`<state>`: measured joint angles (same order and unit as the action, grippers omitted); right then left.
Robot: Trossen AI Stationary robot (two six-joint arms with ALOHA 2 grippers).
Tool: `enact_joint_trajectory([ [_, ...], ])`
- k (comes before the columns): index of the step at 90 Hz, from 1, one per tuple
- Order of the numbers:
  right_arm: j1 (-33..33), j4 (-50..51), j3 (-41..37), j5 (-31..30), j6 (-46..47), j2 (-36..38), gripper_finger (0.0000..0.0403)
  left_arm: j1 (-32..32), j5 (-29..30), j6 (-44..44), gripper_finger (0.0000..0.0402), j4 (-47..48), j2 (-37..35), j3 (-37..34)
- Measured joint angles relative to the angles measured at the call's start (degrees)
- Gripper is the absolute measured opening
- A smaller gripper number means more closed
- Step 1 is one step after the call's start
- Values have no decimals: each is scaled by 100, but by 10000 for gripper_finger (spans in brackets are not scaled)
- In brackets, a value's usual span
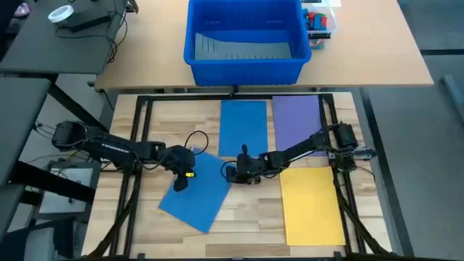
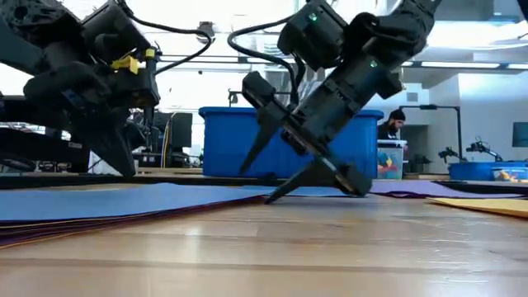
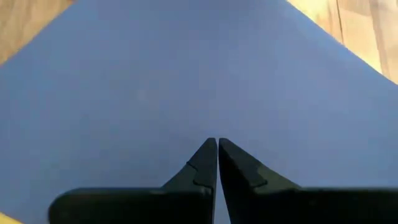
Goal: Organize paper
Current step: Stack the blue paper on top of the other blue paper
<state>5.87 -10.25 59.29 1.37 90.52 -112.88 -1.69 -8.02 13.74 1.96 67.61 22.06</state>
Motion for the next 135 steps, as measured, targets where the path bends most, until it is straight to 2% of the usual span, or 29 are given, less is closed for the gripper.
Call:
enact_joint_trajectory([
  [31,142,-824,0,136,-53,19,131,0,3,19,0,-2,0,0],
  [63,-6,-933,-2,-160,-347,6,119,0,5,29,0,-50,0,0],
  [79,-4,-965,-2,-173,-425,6,86,0,8,123,0,-331,0,0],
  [99,13,-1153,-2,-173,-1031,6,8,0,9,252,0,-768,0,0],
  [118,11,-1364,-4,-164,-1449,92,0,0,7,430,0,-798,0,0],
  [135,11,-1178,-4,-153,-2396,524,0,0,7,546,0,-807,-68,0],
])
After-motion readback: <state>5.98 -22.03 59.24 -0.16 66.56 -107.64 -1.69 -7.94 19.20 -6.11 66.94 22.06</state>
